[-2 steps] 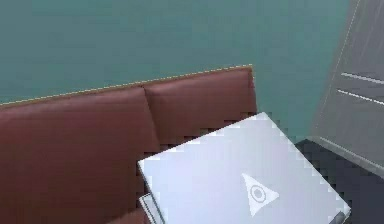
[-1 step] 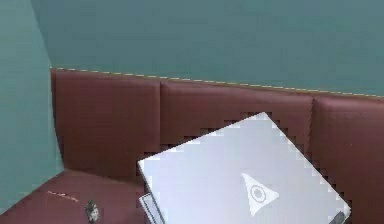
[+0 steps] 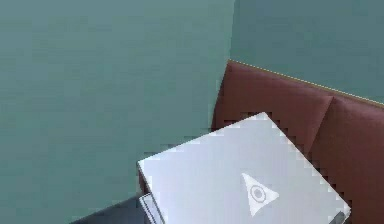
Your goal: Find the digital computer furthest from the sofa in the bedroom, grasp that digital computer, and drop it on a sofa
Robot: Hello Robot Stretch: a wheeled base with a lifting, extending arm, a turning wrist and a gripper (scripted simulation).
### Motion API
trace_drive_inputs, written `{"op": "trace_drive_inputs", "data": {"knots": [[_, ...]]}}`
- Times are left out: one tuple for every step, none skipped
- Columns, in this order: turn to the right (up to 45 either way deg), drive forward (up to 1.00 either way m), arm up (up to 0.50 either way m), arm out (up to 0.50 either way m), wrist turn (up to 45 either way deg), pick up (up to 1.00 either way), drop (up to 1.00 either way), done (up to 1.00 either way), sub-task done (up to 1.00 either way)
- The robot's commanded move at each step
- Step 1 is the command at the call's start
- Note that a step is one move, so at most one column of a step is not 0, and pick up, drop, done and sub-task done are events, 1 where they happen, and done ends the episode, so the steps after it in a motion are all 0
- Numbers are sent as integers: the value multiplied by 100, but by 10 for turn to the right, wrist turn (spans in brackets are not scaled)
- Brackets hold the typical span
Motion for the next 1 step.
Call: {"op": "trace_drive_inputs", "data": {"knots": [[0, 0, 0, 18, 0, 0, 0, 0, 0]]}}
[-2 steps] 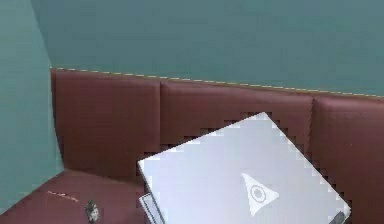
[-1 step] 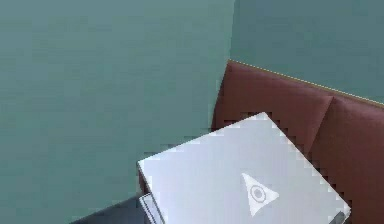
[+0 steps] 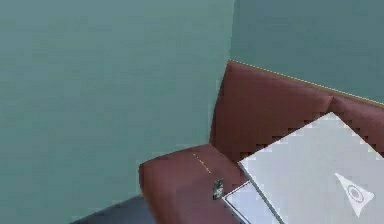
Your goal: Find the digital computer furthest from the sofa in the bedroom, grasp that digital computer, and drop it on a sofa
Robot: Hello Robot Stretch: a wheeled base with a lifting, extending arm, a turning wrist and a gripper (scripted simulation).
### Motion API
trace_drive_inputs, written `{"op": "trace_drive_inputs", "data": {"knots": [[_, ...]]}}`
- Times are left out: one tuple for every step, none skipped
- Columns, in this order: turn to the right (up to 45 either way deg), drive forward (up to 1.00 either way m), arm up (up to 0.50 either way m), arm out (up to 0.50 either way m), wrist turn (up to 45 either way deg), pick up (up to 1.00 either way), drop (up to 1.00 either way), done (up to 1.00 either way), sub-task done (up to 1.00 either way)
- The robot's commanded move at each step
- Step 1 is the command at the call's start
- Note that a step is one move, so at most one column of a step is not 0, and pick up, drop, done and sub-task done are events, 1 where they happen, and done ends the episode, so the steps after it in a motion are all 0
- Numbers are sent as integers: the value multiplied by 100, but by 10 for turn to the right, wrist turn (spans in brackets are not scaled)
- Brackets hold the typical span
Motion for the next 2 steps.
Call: {"op": "trace_drive_inputs", "data": {"knots": [[0, 0, 0, 0, 390, 0, 0, 0, 0], [0, 0, -40, 0, 0, 0, 0, 0, 0]]}}
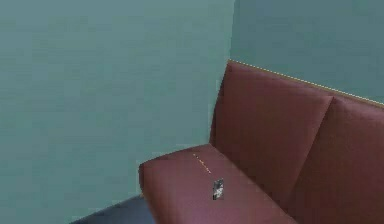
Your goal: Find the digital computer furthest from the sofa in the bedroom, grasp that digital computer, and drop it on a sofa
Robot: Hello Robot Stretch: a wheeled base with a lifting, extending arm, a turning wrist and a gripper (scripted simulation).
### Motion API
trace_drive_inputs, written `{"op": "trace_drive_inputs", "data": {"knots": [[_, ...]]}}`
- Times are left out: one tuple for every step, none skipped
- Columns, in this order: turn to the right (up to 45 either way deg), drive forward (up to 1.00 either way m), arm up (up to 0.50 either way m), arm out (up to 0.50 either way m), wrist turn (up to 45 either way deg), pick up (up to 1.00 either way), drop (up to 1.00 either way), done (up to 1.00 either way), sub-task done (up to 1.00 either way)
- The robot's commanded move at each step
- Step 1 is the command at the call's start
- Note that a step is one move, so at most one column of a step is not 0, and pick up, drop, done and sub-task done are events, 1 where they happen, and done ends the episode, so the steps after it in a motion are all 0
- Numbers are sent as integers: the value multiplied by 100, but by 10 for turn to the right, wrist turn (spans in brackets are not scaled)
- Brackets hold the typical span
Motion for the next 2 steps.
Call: {"op": "trace_drive_inputs", "data": {"knots": [[0, 0, -32, 0, 0, 0, 0, 0, 0], [0, 0, 0, 0, 0, 0, 100, 0, 0]]}}
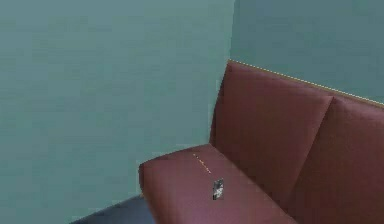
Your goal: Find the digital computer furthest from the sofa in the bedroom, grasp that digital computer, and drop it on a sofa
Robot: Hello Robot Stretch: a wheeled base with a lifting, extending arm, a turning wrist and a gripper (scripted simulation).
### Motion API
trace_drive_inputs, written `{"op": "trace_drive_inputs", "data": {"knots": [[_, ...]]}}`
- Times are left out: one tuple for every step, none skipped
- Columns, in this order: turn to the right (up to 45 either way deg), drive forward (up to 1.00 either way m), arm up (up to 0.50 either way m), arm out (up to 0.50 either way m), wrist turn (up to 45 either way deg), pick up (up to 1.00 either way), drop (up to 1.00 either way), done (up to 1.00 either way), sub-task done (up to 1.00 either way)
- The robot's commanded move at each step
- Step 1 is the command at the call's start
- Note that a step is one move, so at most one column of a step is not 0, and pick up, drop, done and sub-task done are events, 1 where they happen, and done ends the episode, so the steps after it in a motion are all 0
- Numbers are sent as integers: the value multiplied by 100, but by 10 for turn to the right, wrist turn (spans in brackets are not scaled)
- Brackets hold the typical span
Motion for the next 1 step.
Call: {"op": "trace_drive_inputs", "data": {"knots": [[0, 0, 10, 0, 0, 0, 0, 0, 0]]}}
